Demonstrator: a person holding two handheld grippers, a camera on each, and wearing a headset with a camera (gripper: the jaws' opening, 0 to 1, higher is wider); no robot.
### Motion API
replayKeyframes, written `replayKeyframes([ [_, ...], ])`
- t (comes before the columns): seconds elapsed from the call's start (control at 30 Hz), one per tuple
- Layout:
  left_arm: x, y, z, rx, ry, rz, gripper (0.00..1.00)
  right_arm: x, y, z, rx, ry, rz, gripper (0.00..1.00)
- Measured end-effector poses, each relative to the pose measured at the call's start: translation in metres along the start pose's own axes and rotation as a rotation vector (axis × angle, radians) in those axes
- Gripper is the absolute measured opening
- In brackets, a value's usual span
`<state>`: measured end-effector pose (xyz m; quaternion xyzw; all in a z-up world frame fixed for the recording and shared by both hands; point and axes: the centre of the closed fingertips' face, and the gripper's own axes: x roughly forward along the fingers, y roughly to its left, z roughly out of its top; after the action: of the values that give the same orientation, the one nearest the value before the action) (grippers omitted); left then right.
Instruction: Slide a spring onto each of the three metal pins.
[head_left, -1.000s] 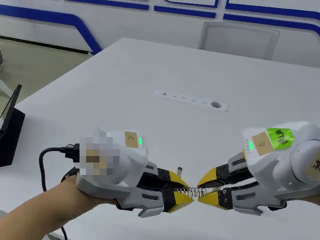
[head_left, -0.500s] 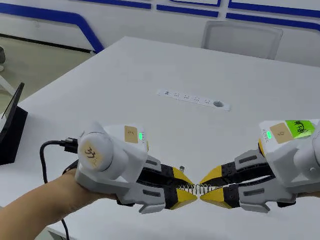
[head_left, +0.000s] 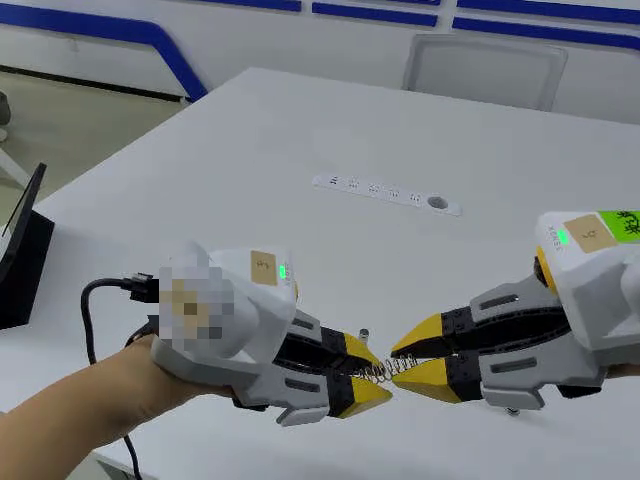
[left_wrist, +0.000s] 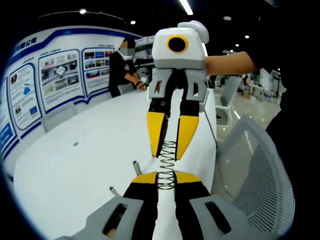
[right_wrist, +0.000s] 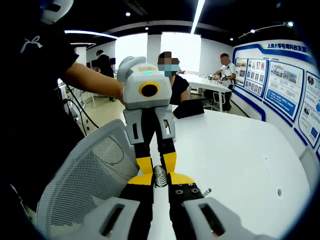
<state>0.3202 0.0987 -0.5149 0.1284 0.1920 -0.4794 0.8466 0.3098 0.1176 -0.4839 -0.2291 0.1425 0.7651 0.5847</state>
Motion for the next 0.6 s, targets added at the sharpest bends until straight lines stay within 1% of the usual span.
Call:
replayKeyframes([
  [0.13,0.001,0.002,-0.001,-0.008,0.000,0.009,0.11,0.003,-0.002,0.006,0.018,-0.027,-0.003,0.11],
  [0.23,-0.001,0.005,-0.002,-0.021,-0.014,0.013,0.11,0.005,-0.003,0.011,0.032,-0.044,-0.003,0.11],
  [0.5,0.001,0.007,-0.005,-0.027,-0.018,0.015,0.11,0.012,-0.003,0.015,0.046,-0.055,-0.002,0.11],
  [0.6,0.001,0.010,-0.006,-0.045,-0.028,0.024,0.11,0.014,-0.006,0.015,0.020,-0.042,-0.025,0.11],
])
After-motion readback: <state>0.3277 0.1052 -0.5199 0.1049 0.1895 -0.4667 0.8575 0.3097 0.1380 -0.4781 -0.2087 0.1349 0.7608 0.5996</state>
